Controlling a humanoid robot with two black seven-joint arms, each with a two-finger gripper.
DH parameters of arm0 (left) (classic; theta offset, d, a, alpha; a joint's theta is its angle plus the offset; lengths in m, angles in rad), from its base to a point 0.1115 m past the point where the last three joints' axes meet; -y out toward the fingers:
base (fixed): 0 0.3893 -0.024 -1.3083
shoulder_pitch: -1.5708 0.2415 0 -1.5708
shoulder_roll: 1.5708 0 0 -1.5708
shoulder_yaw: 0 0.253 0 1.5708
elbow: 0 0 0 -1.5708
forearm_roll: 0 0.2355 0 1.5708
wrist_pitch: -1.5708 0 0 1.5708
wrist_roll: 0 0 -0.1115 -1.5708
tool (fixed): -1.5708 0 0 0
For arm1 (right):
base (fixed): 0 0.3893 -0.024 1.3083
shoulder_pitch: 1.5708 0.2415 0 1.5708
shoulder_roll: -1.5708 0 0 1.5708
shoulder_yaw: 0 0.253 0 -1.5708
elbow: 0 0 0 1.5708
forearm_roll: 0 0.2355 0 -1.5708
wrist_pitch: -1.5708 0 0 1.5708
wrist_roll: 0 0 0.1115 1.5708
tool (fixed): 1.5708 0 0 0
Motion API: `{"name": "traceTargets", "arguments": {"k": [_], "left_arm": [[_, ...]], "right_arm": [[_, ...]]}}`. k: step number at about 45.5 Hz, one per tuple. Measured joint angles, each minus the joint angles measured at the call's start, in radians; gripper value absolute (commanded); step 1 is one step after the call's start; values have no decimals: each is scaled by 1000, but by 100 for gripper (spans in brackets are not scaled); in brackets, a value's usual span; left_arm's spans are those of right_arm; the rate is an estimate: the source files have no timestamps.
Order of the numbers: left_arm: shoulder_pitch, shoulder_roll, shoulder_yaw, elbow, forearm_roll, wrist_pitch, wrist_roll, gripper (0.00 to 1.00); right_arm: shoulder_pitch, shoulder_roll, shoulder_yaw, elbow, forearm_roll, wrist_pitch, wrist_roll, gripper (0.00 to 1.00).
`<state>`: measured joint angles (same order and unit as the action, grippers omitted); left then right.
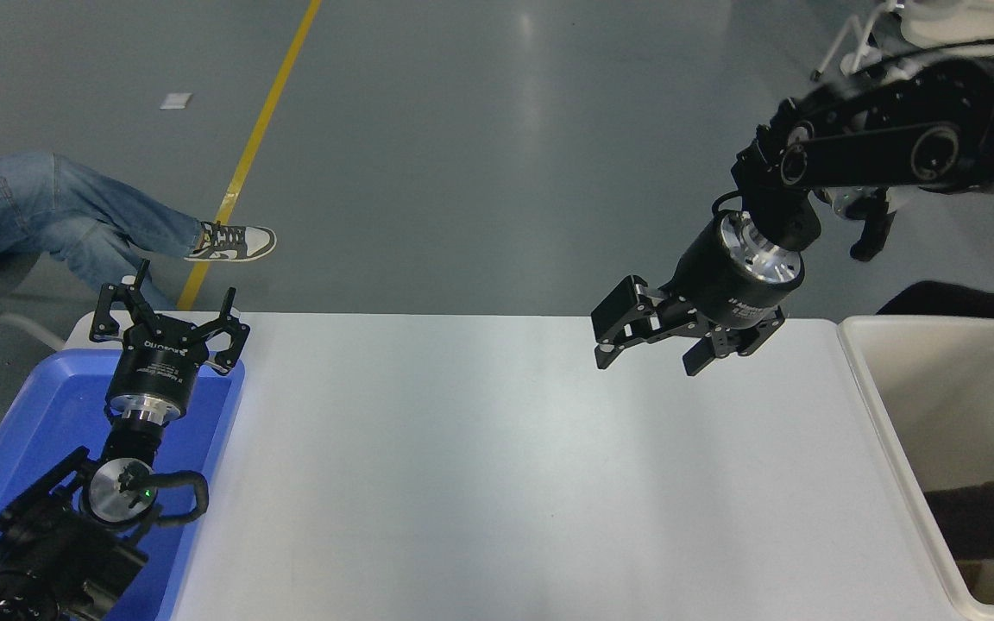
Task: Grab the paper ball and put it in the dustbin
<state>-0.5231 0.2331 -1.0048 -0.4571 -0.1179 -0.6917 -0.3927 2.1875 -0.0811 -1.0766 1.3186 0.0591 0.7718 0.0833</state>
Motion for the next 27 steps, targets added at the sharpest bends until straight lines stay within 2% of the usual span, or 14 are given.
{"name": "traceTargets", "arguments": {"k": [10,27], "left_arm": [[0,0,0,0,0,1,-1,100],[0,0,-1,0,0,3,-1,100]], "right_arm": [[76,53,-49,30,63,9,1,100],[161,71,-125,126,88,13,1,100]]}}
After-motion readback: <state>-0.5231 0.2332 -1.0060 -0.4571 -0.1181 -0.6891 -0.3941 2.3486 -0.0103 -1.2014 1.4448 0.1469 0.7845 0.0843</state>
